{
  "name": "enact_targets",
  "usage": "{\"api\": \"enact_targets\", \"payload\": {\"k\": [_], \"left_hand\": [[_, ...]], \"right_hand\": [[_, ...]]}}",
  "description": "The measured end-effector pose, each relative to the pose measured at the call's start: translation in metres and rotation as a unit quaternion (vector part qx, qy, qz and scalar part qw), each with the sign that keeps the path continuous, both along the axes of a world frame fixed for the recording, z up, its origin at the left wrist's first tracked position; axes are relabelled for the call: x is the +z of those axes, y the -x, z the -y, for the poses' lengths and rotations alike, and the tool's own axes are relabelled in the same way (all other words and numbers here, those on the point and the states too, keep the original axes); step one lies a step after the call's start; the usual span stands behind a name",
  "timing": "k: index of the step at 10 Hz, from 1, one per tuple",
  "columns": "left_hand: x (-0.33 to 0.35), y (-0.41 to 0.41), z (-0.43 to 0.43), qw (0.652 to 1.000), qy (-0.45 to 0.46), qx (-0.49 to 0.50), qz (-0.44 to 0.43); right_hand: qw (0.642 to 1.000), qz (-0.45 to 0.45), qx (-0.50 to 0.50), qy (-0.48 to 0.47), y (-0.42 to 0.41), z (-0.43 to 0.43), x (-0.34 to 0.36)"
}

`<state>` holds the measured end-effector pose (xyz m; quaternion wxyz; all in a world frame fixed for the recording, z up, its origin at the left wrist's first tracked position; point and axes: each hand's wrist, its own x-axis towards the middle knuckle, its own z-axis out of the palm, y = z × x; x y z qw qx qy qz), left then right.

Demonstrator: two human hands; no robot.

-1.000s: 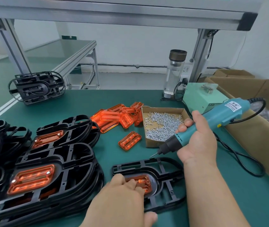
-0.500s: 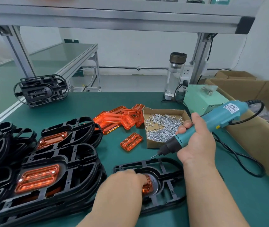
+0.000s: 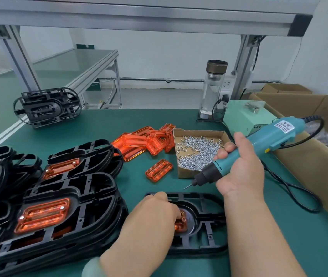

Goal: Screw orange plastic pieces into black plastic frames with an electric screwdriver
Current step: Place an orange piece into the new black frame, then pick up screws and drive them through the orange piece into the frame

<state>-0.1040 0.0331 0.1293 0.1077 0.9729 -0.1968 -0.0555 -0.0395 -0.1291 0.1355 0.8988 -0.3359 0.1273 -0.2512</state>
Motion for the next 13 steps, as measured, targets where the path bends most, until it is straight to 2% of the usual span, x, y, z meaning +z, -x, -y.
{"api": "enact_targets", "payload": {"k": [2,5,6,7,8,9,10,11,12,13], "left_hand": [[-0.006,0.000,-0.003,0.999,-0.022,0.005,0.024],[-0.008,-0.008,-0.007,0.999,-0.045,0.004,0.013],[0.006,-0.012,-0.003,0.997,-0.079,0.017,-0.019],[0.023,-0.019,0.004,0.997,-0.004,0.056,0.050],[0.040,-0.043,0.015,0.972,0.118,0.097,0.180],[0.044,-0.086,0.039,0.979,0.134,0.089,0.121],[0.034,-0.119,0.060,0.995,0.059,0.053,0.057],[0.017,-0.130,0.071,0.999,0.003,0.031,0.030],[0.013,-0.130,0.076,0.995,-0.069,0.003,0.070],[0.015,-0.129,0.077,0.989,-0.093,-0.011,0.115]], "right_hand": [[1.000,0.007,-0.003,-0.005,0.002,0.002,0.000],[1.000,0.008,-0.003,-0.009,0.001,0.003,0.000],[1.000,0.002,-0.005,-0.006,0.001,0.003,0.000],[1.000,-0.004,-0.010,-0.004,0.000,0.005,0.001],[1.000,-0.016,-0.016,0.003,0.001,0.006,0.003],[1.000,-0.022,-0.017,0.001,0.000,0.007,0.004],[1.000,-0.027,-0.013,0.000,-0.001,0.006,0.003],[0.999,-0.031,-0.011,0.005,-0.002,0.006,0.002],[0.999,-0.036,-0.014,0.015,-0.003,0.005,0.001],[0.999,-0.040,-0.017,0.022,-0.003,0.004,0.001]]}}
